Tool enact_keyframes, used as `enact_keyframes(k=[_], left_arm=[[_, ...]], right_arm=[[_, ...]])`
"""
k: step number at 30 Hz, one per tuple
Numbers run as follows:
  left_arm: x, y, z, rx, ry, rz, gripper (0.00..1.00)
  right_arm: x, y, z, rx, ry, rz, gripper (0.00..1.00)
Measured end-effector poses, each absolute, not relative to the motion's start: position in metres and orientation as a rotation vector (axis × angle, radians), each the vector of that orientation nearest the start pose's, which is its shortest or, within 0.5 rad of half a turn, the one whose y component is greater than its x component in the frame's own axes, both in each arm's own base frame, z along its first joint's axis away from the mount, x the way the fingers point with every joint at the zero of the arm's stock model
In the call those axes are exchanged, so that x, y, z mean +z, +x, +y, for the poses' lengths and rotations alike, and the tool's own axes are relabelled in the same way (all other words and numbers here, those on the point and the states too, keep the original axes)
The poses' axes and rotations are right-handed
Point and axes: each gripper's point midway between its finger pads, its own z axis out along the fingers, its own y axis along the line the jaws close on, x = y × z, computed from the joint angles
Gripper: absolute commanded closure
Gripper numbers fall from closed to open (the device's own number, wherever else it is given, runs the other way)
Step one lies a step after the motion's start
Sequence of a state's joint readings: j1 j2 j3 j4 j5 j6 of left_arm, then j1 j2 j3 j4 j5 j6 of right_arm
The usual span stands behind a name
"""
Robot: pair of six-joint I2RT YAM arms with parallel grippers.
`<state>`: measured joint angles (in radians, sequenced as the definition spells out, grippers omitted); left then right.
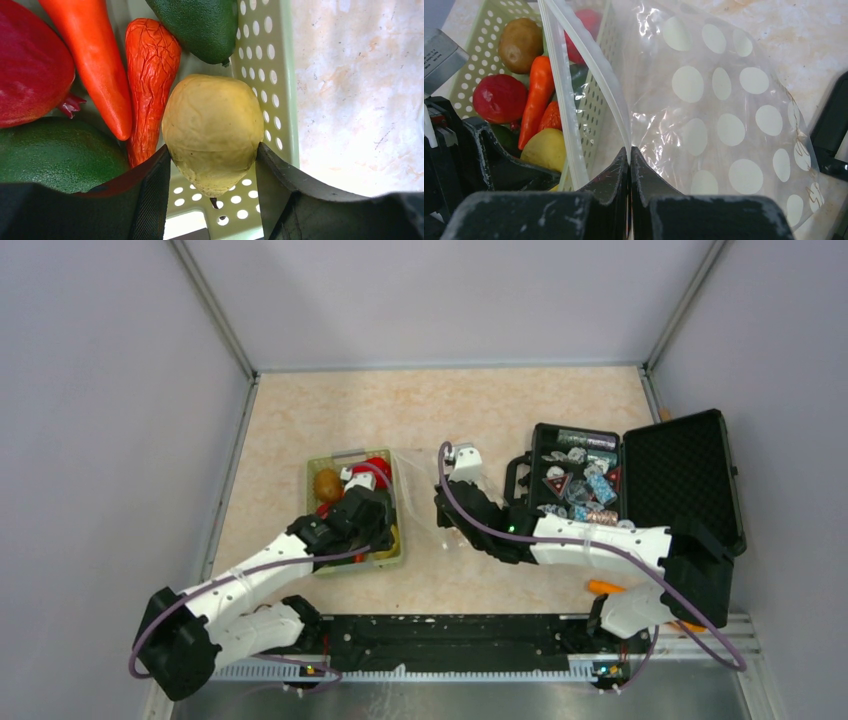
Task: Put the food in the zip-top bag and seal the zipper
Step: Pick up the fake fruit from the bin.
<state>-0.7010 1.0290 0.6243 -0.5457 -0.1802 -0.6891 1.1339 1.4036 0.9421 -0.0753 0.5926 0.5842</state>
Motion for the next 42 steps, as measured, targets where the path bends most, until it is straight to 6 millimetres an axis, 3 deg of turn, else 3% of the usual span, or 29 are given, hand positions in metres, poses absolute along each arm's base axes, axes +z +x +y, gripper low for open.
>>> enact_keyframes(k=[7, 20, 32, 42], left_arm=[[0.08, 0.197, -0.158, -0.354, -0.058, 2.514, 0.79], [0.103, 0.198, -0.149, -0.369, -0.09, 2.423, 0.85], [0.12, 0.203, -0.138, -0.35, -0.149, 2.343, 0.86], [0.122, 0.205, -0.129, -0.301, -0.163, 2.327, 0.85]], right_arm=[[0.181, 0.242, 0.33, 0.49, -0.193, 2.009, 1.0], [0.176, 0.24, 0.328, 0.483, -0.198, 2.016, 1.0], [0.175, 0.237, 0.332, 0.502, -0.234, 2.022, 1.0], [0.175, 0.236, 0.333, 0.51, -0.242, 2.025, 1.0]])
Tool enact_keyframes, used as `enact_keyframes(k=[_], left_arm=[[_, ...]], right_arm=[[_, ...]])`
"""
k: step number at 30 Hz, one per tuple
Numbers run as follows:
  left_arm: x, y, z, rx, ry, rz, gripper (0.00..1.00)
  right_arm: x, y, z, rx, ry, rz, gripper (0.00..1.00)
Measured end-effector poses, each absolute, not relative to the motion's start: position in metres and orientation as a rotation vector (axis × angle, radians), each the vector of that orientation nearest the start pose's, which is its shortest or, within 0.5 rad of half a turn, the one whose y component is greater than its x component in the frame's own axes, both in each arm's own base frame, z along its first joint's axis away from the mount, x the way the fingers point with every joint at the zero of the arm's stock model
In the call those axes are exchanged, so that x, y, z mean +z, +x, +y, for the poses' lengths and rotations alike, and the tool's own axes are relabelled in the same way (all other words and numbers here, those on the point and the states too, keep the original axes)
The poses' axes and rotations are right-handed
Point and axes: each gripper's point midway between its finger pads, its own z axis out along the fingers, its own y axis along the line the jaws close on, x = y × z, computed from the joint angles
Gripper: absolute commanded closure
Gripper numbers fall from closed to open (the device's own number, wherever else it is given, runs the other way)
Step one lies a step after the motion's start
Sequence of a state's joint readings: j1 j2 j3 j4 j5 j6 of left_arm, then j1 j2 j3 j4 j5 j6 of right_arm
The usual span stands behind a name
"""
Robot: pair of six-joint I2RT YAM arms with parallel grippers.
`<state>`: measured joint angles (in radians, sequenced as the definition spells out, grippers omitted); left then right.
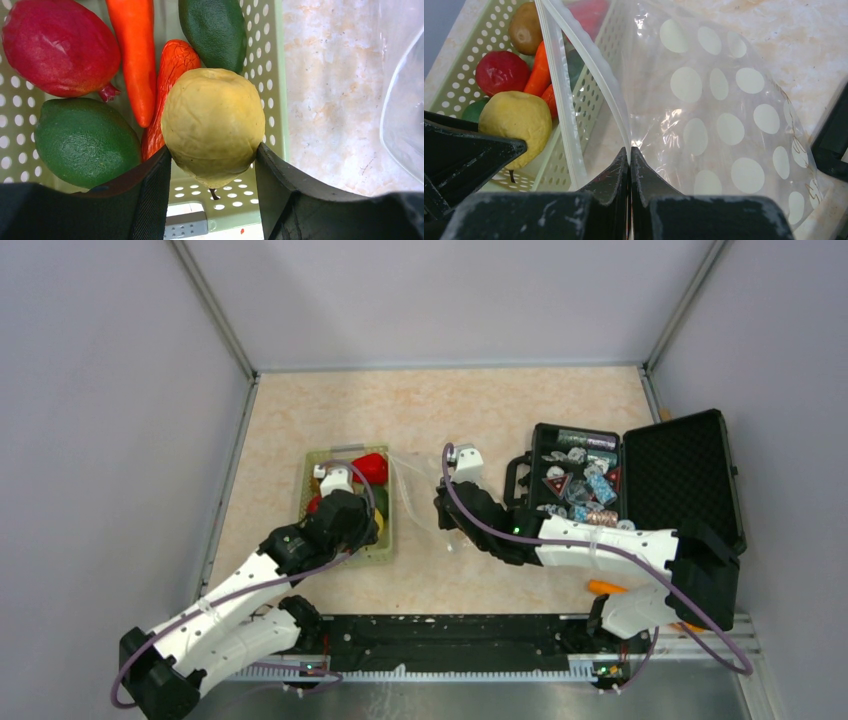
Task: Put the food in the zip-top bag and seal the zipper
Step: Pick up the fake fruit from the bin.
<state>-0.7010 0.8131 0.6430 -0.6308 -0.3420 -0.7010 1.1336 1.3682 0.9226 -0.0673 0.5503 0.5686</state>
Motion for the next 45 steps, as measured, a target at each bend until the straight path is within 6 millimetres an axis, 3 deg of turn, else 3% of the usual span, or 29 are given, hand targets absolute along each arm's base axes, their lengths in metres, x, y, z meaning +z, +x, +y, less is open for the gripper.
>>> enact_keyframes(k=[6, 11, 15, 20, 29, 45], left_arm=[[0.121, 0.205, -0.127, -0.291, -0.178, 2.33, 0.85], [0.124, 0.201, -0.148, -0.409, -0.076, 2.353, 0.83], [0.116, 0.199, -0.156, -0.381, 0.028, 2.439, 0.87], [0.112, 0.209, -0.147, -0.261, -0.024, 2.457, 0.87], [0.093, 0.214, -0.134, -0.277, -0.184, 2.351, 0.88], [0.121, 0.222, -0.133, -0.338, -0.221, 2.231, 0.86]], right_arm=[[0.175, 0.236, 0.333, 0.513, -0.244, 2.026, 1.0], [0.174, 0.235, 0.334, 0.513, -0.244, 2.026, 1.0], [0.175, 0.235, 0.334, 0.514, -0.244, 2.026, 1.0], [0.174, 0.235, 0.334, 0.517, -0.247, 2.028, 1.0], [0.174, 0.234, 0.335, 0.522, -0.251, 2.03, 1.0], [0.174, 0.234, 0.335, 0.522, -0.25, 2.03, 1.0]])
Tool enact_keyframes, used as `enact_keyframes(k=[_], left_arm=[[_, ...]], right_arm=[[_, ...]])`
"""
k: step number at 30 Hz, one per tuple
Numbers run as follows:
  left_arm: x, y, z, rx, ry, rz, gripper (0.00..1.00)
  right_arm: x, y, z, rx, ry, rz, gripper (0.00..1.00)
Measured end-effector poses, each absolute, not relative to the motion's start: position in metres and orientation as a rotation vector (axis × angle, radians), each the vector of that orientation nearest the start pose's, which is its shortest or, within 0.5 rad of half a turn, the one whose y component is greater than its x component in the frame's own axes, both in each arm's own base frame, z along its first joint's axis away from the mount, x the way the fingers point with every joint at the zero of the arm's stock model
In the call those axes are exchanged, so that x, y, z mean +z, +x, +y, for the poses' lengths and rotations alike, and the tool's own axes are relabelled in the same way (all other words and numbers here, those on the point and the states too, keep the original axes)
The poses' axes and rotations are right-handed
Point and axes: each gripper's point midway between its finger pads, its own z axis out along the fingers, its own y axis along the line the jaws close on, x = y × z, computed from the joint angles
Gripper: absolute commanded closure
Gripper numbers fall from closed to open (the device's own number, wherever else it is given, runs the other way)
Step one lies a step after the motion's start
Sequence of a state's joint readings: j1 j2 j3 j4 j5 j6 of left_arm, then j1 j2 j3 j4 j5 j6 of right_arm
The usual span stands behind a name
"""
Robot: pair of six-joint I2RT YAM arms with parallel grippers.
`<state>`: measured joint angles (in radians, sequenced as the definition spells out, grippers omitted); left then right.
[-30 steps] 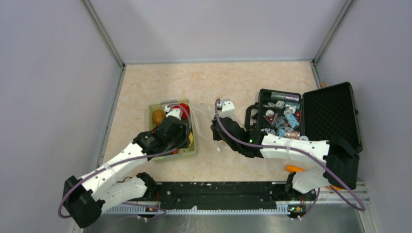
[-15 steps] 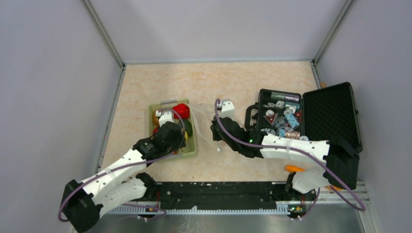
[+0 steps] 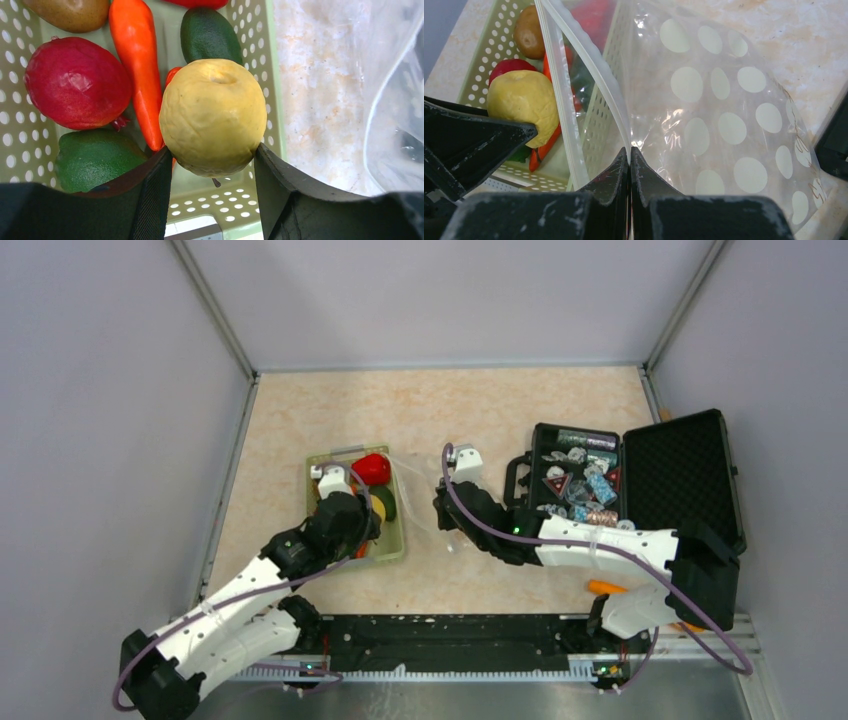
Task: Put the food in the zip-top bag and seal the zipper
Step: Pick up the fake fruit from the bin, then place the fake fruit in the zipper food storage bag.
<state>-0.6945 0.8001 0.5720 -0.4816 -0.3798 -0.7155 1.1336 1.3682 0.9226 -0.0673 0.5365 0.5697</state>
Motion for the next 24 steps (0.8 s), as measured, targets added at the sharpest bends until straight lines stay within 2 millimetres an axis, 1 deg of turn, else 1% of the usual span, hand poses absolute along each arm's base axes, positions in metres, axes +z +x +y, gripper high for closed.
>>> enact_keyframes(k=[4, 8, 12, 14, 17, 24], left_arm=[[0.132, 0.219, -0.137, -0.389, -0.214, 2.216, 0.85], [0.154, 0.219, -0.14, -0.461, -0.218, 2.154, 0.85], [0.175, 0.216, -0.141, -0.524, -0.213, 2.092, 0.85], [0.184, 0.215, -0.145, -0.562, -0.198, 2.073, 0.85], [0.198, 0.212, -0.157, -0.647, -0.144, 2.05, 0.85], [0.223, 0.202, -0.201, -0.922, -0.011, 2.001, 0.86]], right_arm=[[0.173, 0.235, 0.334, 0.522, -0.243, 2.029, 1.0], [0.17, 0.235, 0.333, 0.52, -0.225, 2.029, 1.0], [0.171, 0.237, 0.332, 0.522, -0.199, 2.024, 1.0], [0.172, 0.238, 0.332, 0.527, -0.187, 2.02, 1.0], [0.173, 0.239, 0.333, 0.533, -0.17, 2.014, 1.0], [0.172, 0.24, 0.336, 0.55, -0.151, 2.014, 1.0]])
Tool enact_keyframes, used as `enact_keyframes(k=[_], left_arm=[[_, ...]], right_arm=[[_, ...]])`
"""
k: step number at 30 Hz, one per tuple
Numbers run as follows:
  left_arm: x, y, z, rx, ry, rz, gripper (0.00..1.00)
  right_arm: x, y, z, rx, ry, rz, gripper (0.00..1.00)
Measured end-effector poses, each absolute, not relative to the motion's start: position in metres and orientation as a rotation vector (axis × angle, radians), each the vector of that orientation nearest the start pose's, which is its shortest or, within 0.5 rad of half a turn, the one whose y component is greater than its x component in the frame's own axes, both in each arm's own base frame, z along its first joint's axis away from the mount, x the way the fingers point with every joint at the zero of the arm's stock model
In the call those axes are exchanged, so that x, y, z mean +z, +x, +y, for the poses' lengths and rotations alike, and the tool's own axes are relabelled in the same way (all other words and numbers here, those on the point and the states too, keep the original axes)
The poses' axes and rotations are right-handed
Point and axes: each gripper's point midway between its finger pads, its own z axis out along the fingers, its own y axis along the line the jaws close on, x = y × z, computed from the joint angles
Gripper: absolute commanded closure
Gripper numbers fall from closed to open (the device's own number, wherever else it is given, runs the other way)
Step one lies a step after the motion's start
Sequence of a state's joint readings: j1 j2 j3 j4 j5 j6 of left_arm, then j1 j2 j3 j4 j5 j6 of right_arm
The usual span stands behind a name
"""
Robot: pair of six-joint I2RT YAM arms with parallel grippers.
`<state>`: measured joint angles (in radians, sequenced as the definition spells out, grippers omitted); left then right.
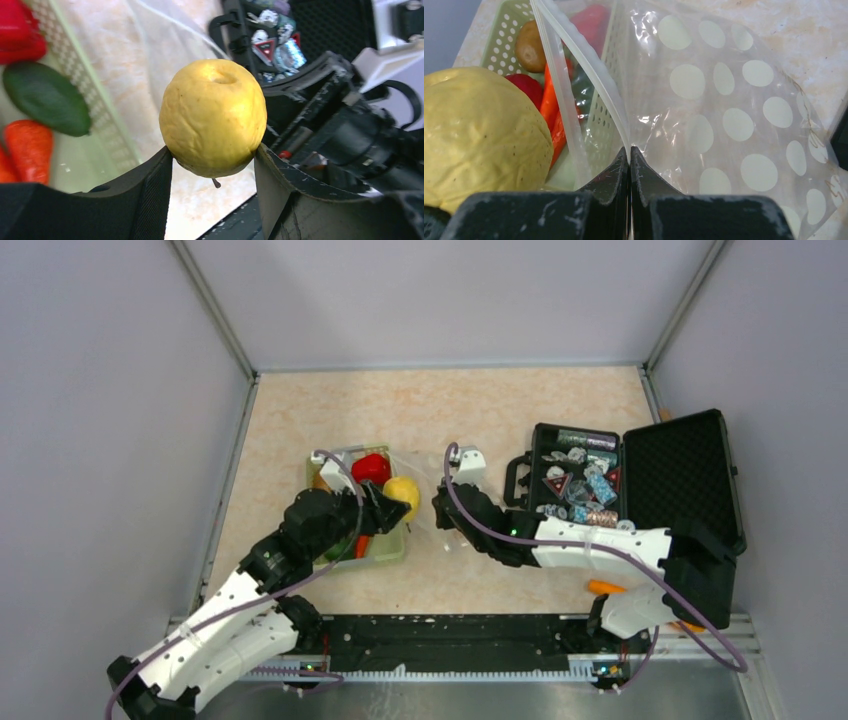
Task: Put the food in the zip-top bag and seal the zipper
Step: Place the fake fruit in the zipper food storage bag.
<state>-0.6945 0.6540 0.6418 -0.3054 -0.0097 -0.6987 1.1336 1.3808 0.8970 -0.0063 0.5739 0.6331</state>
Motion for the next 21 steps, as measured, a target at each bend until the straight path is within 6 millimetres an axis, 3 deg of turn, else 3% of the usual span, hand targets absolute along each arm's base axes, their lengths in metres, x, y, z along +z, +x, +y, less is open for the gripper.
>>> enact_keyframes(k=[7, 14, 21], left_arm=[[0.222, 0.199, -0.22, -1.119, -0.064, 1.913, 0.9], [0.215, 0.209, -0.229, -1.162, -0.143, 1.921, 0.9], [0.194, 0.216, -0.226, -1.138, -0.232, 1.955, 0.9]], right_arm=[[0.171, 0.239, 0.34, 0.572, -0.141, 2.015, 1.0], [0.176, 0.237, 0.347, 0.623, -0.137, 2.006, 1.0], [0.181, 0.232, 0.336, 0.662, -0.124, 1.985, 1.0]])
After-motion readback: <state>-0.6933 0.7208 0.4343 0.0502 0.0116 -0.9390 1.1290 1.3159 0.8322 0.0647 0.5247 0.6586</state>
